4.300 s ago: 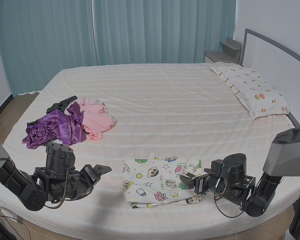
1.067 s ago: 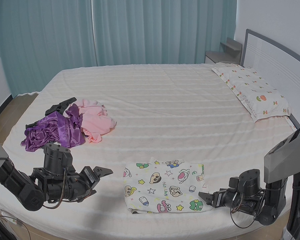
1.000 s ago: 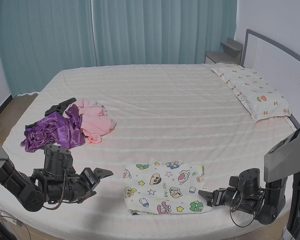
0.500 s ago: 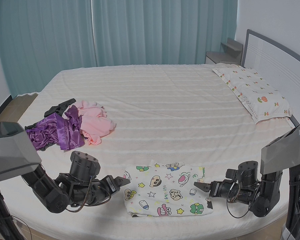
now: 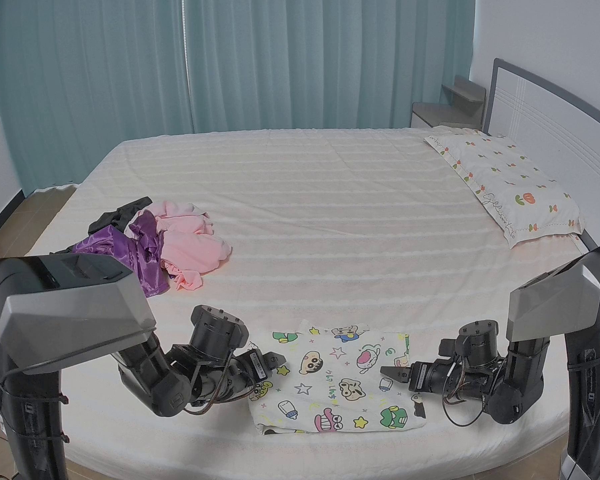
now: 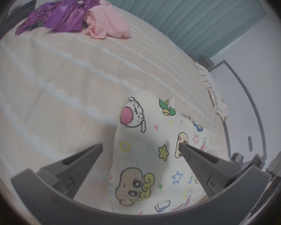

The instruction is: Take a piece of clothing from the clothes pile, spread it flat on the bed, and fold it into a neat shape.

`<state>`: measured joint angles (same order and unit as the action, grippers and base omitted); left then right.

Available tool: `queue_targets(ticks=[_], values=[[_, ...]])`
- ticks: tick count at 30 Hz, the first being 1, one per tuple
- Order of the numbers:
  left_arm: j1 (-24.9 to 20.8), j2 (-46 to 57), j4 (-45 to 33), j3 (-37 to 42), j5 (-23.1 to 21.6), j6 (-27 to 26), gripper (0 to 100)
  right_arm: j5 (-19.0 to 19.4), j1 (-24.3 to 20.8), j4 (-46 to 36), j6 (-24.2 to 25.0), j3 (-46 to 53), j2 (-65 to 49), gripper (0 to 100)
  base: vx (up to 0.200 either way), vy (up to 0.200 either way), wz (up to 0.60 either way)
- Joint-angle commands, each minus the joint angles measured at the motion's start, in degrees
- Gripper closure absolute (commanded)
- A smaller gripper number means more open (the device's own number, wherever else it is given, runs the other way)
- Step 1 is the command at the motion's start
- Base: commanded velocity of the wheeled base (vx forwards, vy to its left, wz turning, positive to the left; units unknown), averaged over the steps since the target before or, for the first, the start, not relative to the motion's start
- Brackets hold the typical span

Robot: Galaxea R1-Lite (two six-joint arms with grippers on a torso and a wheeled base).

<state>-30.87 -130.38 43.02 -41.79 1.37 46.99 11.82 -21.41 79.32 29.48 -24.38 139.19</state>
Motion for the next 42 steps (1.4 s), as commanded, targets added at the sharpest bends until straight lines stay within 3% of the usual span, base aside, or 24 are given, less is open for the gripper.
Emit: queue_targets(ticks=[1, 10, 11, 42], values=[[-0.77, -4.09, -0.22, -2.77, 0.66, -2.52, 0, 0.48, -1.01, -2.07, -0.03, -2.6, 0.82, 0, 0.0, 0.0, 0.0], [-1.92, -5.5, -0.66, -4.79, 1.1, -4.46, 0, 0.48, -2.68, -6.02, -0.12, -5.06, 0.38, 0, 0.0, 0.0, 0.0], [-1.92, -5.5, -0.66, -4.79, 1.1, -4.46, 100, 0.48, -2.68, -6.73, -0.39, -5.15, 0.29, 100, 0.0, 0.0, 0.0], [-1.04, -1.81, 0.22, 0.39, 1.36, -3.58, 100, 0.04, -2.5, -6.46, -1.0, -4.01, -1.64, 100, 0.0, 0.0, 0.0]])
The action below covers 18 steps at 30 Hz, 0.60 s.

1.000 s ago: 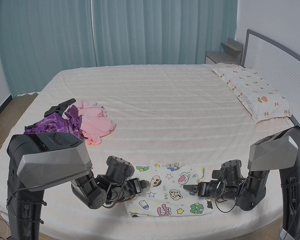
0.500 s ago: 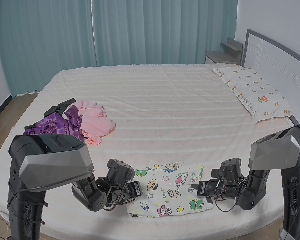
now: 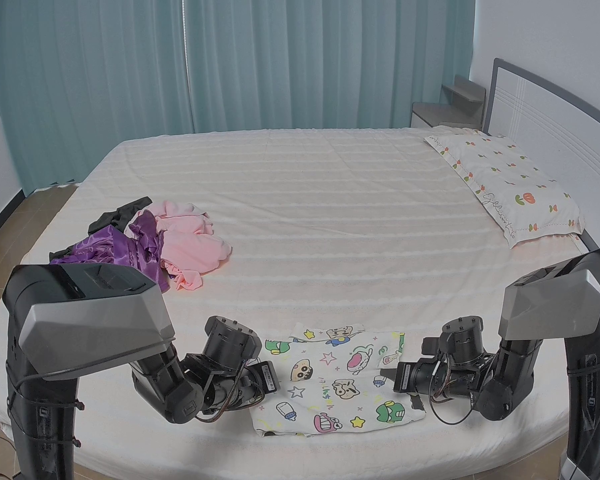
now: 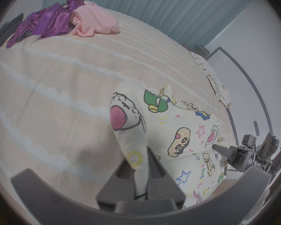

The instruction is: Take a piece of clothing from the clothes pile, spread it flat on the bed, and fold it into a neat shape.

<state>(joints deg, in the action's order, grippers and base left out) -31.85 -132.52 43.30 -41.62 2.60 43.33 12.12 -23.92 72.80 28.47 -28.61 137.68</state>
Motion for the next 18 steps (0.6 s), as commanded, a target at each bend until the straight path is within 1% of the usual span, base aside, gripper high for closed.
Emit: queue_targets(ticks=[1, 2, 5, 18], values=[[-0.05, 0.34, -0.06, 0.22, 0.22, 0.09, 100, -0.25, 0.01, 0.15, 0.01, 0.31, -0.22, 100, 0.0, 0.0, 0.0], [-0.05, 0.34, -0.06, 0.22, 0.22, 0.09, 100, -0.25, 0.01, 0.15, 0.01, 0.31, -0.22, 100, 0.0, 0.0, 0.0], [0.13, 0.42, -0.06, 0.13, 0.22, 0.09, 100, -0.25, -0.08, 0.15, 0.01, 0.4, -0.4, 100, -0.2, 0.0, 0.0], [0.48, 0.42, -0.15, -0.48, 1.01, 0.18, 100, -0.34, -0.25, 0.06, 0.01, 0.4, -0.83, 100, 0.0, 0.0, 0.0]])
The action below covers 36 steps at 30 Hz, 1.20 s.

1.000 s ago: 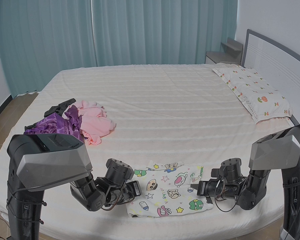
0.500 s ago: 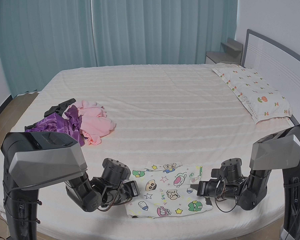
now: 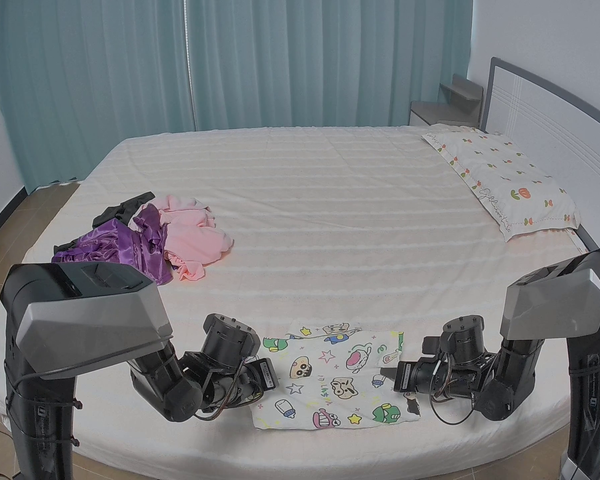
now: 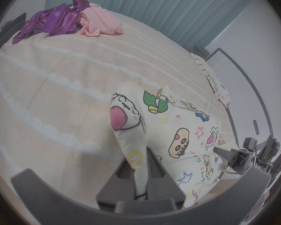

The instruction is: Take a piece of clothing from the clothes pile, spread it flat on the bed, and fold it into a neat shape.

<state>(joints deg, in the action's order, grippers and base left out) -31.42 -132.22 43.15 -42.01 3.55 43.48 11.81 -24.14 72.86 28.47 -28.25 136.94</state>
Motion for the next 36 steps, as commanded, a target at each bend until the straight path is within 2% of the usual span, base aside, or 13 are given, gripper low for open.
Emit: queue_targets(ticks=[1, 11, 36], values=[[0.04, 0.12, 0.0, -0.09, 0.06, 0.02, 100, -0.04, -0.03, 0.0, 0.01, 0.03, -0.09, 100, 0.0, 0.0, 0.0], [2.41, 0.03, -0.09, -1.67, 0.14, -0.15, 100, -0.04, -0.03, 0.26, 0.1, -0.14, -0.09, 100, 0.0, 0.0, 0.0], [2.5, 0.47, -0.09, -1.32, 1.64, -0.42, 100, -0.12, -0.38, 0.44, 0.19, -0.58, -0.53, 100, 0.0, 0.2, 0.0]])
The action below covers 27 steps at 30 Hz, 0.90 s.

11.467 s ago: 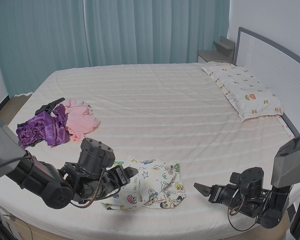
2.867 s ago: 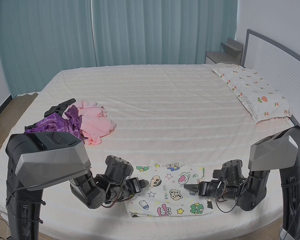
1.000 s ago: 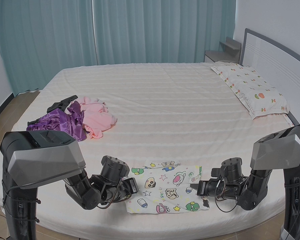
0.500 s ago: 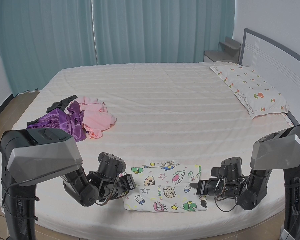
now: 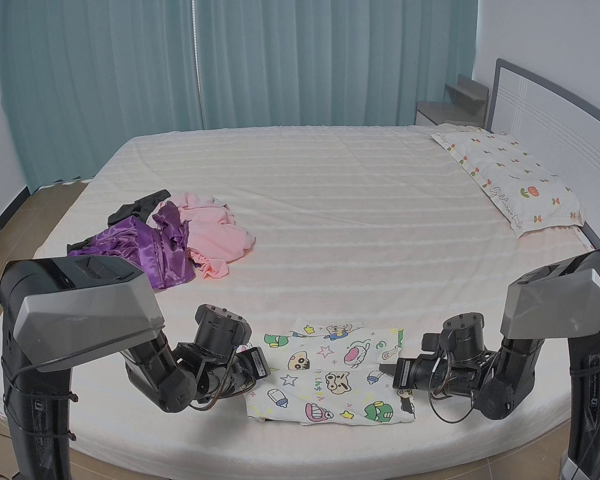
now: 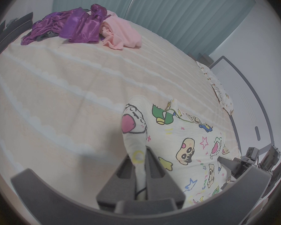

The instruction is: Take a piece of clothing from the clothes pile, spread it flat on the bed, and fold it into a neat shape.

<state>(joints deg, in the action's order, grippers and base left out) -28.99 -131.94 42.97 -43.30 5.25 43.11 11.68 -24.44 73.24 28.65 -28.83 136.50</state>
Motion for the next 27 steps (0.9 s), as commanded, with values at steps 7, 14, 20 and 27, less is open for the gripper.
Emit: queue_targets(ticks=[7, 14, 20, 27], values=[[-0.01, 0.1, 0.09, -0.03, -0.07, 0.05, 100, 0.1, -0.08, 0.06, 0.0, 0.09, -0.09, 100, 0.0, 0.2, 0.0], [-0.01, 0.1, 0.09, -0.03, -0.07, 0.05, 100, 0.1, 0.01, 0.06, 0.09, 0.18, -0.09, 100, 0.0, 0.2, 0.0], [-0.01, -0.07, 0.09, 0.23, -0.07, 0.05, 100, 0.1, 0.01, 0.06, 0.18, 0.09, 0.0, 100, 0.0, 0.033, 0.0], [-0.1, -0.16, 0.27, 0.76, -0.16, 0.22, 100, 0.1, 0.01, 0.06, 0.09, 0.09, 0.08, 100, 0.0, 0.0, 0.0]])
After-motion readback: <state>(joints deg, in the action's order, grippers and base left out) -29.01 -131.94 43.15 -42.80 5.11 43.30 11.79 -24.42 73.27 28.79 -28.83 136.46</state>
